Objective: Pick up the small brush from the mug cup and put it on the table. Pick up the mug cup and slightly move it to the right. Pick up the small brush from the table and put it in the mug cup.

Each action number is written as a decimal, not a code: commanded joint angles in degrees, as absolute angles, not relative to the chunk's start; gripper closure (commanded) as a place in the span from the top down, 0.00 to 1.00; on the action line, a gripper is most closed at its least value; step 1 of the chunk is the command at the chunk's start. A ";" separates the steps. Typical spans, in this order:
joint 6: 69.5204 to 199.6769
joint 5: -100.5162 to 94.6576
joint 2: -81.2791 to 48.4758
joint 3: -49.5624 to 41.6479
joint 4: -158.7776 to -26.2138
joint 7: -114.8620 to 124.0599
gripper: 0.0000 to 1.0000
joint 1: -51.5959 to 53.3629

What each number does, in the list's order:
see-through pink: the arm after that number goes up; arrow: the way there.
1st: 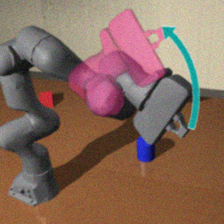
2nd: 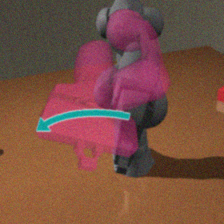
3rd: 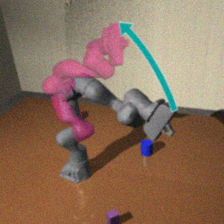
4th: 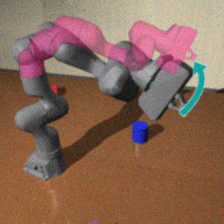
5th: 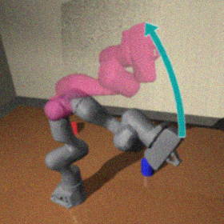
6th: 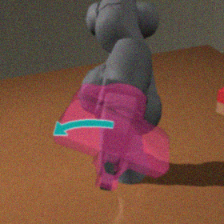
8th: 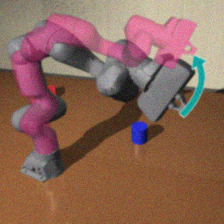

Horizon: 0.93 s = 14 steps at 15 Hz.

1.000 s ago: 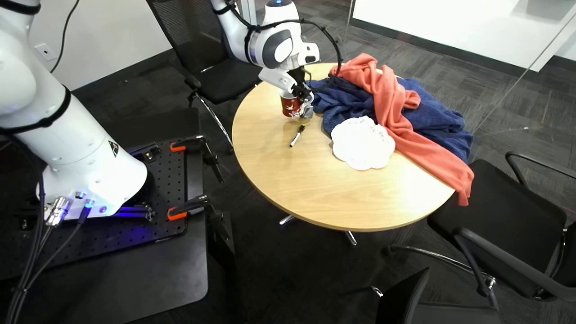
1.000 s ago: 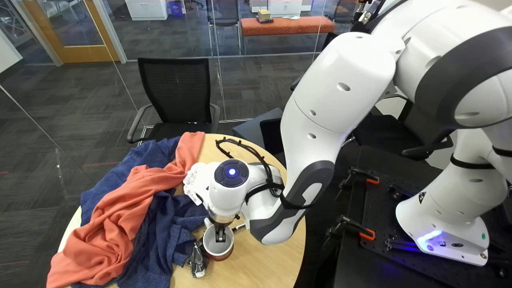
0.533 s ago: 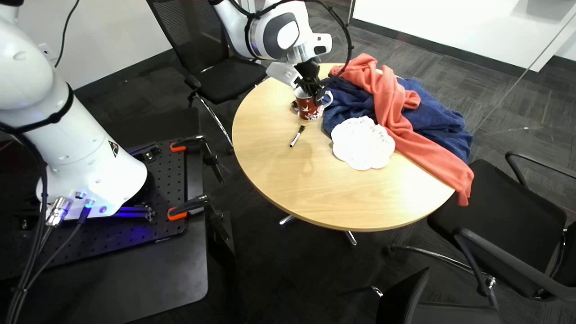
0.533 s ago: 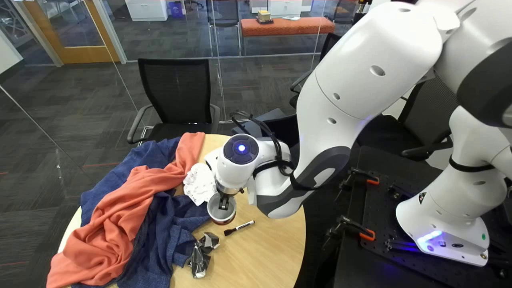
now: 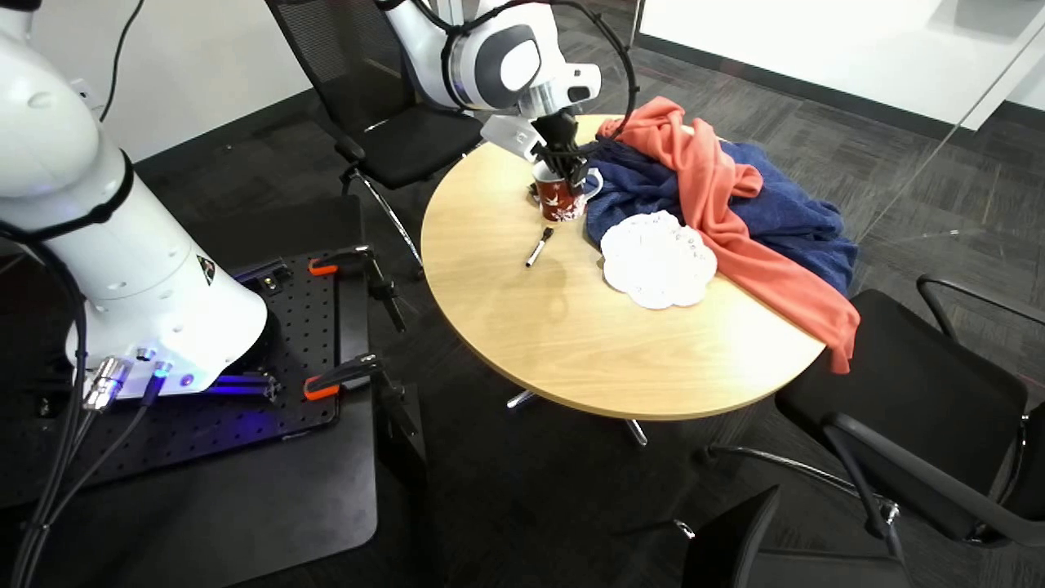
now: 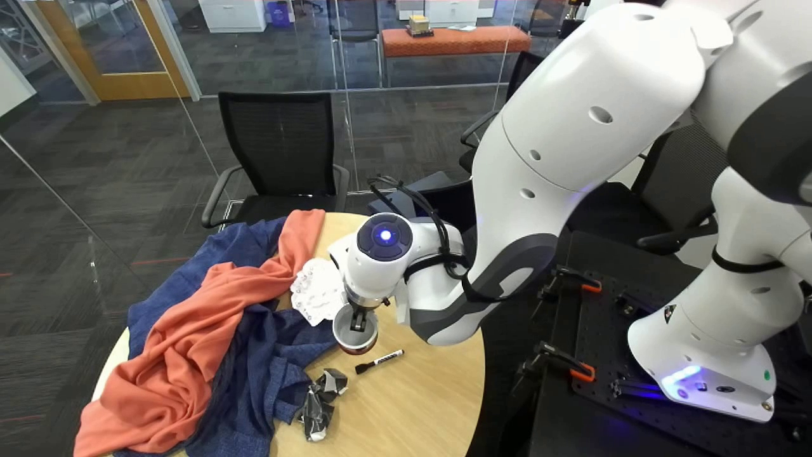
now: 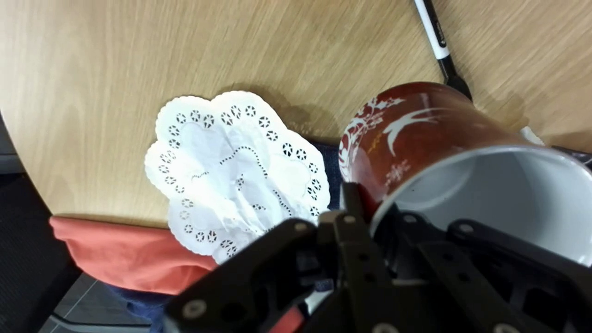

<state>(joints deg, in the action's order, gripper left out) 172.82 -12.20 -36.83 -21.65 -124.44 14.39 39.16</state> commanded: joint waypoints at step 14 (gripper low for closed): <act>167.72 -4.66 -41.84 -30.59 -122.13 23.85 0.02 36.15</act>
